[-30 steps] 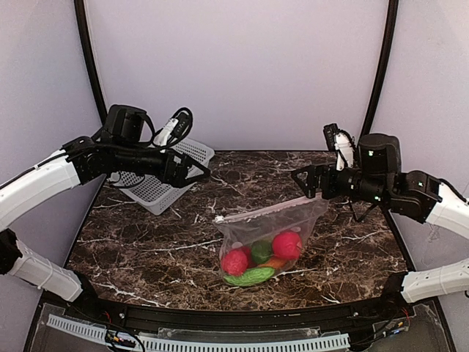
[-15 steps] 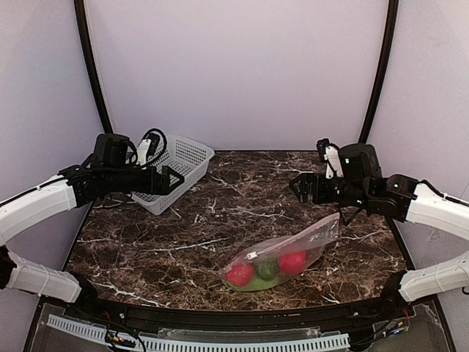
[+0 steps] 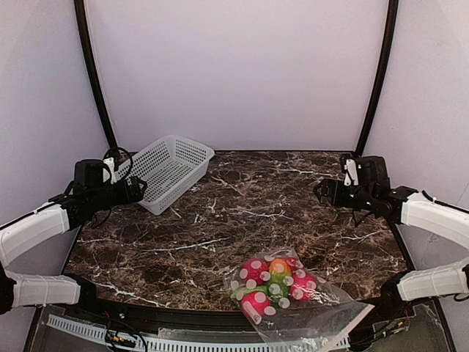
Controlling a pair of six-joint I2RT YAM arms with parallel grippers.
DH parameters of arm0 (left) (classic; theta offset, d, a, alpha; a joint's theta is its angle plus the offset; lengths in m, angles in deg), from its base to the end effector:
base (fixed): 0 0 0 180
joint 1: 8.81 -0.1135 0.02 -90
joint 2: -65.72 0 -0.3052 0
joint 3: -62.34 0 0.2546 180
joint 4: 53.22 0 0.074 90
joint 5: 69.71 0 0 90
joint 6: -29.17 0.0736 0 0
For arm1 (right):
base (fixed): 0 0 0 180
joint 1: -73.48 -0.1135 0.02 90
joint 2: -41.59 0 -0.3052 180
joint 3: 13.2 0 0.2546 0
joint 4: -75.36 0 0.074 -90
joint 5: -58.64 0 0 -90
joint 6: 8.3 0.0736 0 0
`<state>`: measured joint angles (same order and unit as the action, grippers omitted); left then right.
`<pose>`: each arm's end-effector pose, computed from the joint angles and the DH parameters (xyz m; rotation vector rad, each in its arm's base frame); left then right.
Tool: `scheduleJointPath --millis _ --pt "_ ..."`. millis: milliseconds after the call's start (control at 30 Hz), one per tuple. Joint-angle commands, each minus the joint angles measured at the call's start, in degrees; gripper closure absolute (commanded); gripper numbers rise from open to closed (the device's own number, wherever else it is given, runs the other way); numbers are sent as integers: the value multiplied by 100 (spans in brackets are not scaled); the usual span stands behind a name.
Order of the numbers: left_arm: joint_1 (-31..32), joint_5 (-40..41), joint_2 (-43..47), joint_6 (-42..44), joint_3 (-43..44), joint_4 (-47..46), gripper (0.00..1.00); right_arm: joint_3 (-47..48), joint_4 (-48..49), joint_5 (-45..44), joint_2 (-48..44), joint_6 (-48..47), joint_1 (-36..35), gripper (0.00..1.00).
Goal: Place the food in the zip-top bag and seal the zipper
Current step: Reset both arms
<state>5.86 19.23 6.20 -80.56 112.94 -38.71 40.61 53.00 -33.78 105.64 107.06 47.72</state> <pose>0.2436 -0.0652 0.2784 -0.0762 2.0010 -0.4064 0.2367 0.1108 0.2632 0.0176 2.1771 0.4728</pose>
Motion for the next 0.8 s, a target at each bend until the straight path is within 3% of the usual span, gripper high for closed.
scheduleJointPath --millis 0,200,467,767 --pt "-415 400 455 -10 -571 -557 2 -332 469 500 -321 -333 628 1" --pt "-604 1036 1233 412 -1172 -780 1 -911 918 703 -1080 -710 1264 1" --pt "-599 1655 2431 671 -1887 -1068 1 -2060 2044 436 -2579 -986 1389 1" --pt "-595 1762 3225 682 -2220 -1107 1 -2349 1976 376 -2946 -1075 1398 1"
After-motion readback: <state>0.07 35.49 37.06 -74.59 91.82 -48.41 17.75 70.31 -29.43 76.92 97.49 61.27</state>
